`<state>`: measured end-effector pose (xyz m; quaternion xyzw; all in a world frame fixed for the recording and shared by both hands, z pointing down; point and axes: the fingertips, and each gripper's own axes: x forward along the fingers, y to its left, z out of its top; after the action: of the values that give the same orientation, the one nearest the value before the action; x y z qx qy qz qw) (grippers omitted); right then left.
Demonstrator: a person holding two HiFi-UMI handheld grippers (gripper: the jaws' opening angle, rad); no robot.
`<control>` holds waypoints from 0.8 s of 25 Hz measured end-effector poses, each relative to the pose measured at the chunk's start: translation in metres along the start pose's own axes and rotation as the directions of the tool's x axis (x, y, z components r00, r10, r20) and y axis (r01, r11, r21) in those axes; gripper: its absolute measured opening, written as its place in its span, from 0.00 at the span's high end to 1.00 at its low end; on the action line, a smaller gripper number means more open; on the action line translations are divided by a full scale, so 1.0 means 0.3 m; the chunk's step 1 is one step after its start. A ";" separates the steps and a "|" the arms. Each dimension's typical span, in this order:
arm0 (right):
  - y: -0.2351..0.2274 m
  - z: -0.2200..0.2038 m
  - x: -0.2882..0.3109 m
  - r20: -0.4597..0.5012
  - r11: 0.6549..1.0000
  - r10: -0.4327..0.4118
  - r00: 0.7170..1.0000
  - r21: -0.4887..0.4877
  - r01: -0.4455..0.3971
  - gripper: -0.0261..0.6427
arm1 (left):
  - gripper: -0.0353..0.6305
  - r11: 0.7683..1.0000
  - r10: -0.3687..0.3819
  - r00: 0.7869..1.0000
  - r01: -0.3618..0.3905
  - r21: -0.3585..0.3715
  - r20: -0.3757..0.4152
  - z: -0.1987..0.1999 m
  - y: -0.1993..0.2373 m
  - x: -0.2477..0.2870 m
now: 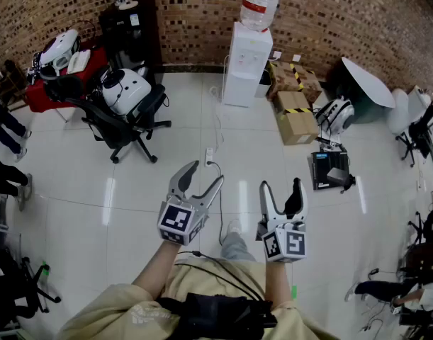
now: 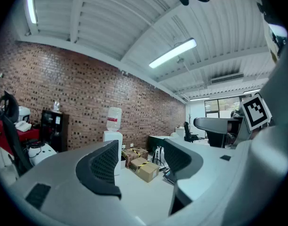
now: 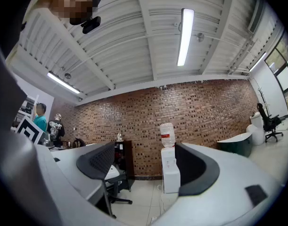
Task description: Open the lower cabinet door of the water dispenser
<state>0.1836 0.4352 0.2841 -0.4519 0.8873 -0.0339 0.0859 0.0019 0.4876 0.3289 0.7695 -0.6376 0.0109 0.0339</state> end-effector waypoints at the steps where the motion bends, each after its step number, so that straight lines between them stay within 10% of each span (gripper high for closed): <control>1: -0.048 0.002 0.029 0.004 1.000 0.001 1.000 0.006 -0.001 0.33 | 0.52 1.000 -0.001 1.000 0.001 -0.003 -0.005 0.012 -0.018 0.057; 20: -0.799 -0.024 0.519 -0.057 0.998 0.029 0.998 0.062 -0.025 0.34 | 0.52 0.998 0.055 0.994 -0.054 0.018 -0.090 0.063 -0.165 0.925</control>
<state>0.2832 0.1679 0.3052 -0.4358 0.8940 -0.0732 0.0745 0.1018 0.2233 0.3246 0.7508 -0.6561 0.0514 0.0564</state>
